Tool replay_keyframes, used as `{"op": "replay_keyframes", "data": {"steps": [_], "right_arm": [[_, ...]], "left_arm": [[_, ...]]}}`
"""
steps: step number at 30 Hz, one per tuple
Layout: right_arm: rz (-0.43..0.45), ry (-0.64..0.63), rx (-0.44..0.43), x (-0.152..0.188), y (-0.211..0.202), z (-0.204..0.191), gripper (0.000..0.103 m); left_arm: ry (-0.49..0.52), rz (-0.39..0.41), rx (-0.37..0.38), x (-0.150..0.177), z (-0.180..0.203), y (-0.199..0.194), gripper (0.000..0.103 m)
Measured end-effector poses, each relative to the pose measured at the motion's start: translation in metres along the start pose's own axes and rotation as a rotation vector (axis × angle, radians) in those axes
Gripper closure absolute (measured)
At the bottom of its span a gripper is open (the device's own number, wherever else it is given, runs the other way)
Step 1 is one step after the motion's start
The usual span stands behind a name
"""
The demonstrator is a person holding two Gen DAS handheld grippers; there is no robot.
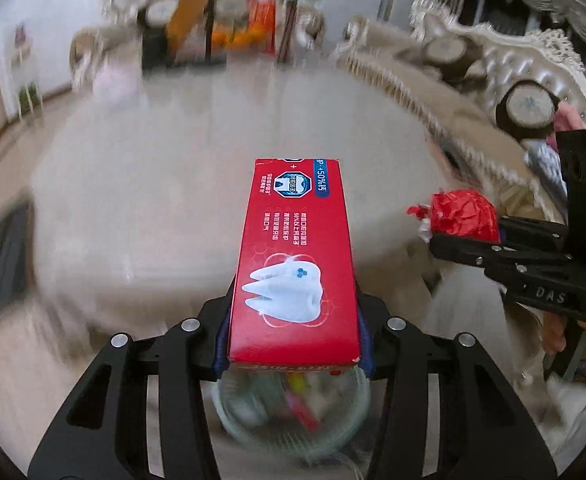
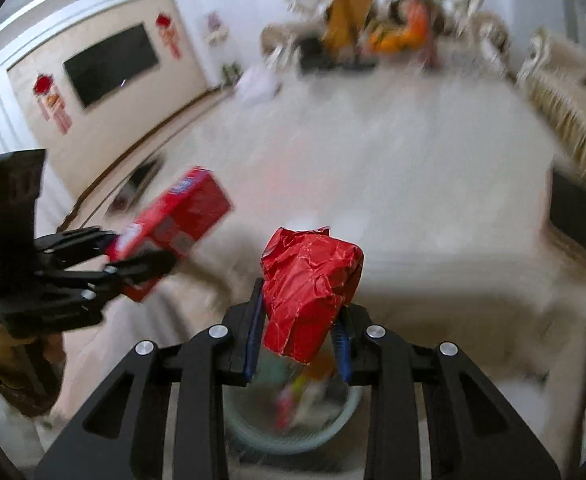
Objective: Collect trash
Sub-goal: 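Carry the toothpaste box and red bag to the wastebasket and release them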
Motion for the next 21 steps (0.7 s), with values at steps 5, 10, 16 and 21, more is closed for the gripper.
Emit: {"op": "replay_keyframes", "data": {"steps": [5,10,16,21], "right_arm": [[-0.187,-0.008,0.055,0.048,0.075,-0.006,0.075],[-0.319,-0.009,0.127,0.071,0.144,0.003,0.074],[-0.361,0.008,0.153,0.08,0.164,-0.004,0.036],[-0.345,0.038,0.185,0.076,0.152,-0.006,0.031]], "left_arm": [[-0.091,-0.146,0.005,0.074,0.003,0.052,0.056],[-0.128,-0.26,0.003,0.11,0.0,0.096,0.054],[-0.17,-0.268,-0.067,0.112,-0.011,0.099,0.022],[-0.201,-0.248,-0.106,0.107,-0.011,0.085,0.021]]}}
Point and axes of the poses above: each gripper's, at about its wrist camera, not at the fingertips, and y roughly the way its jaws point, z to its right, x to its underside, the point moved 1 cm from there along y, roughly the way its jaws point, and after that the axes turned 8 degrees about y, right-handed, at the moved point
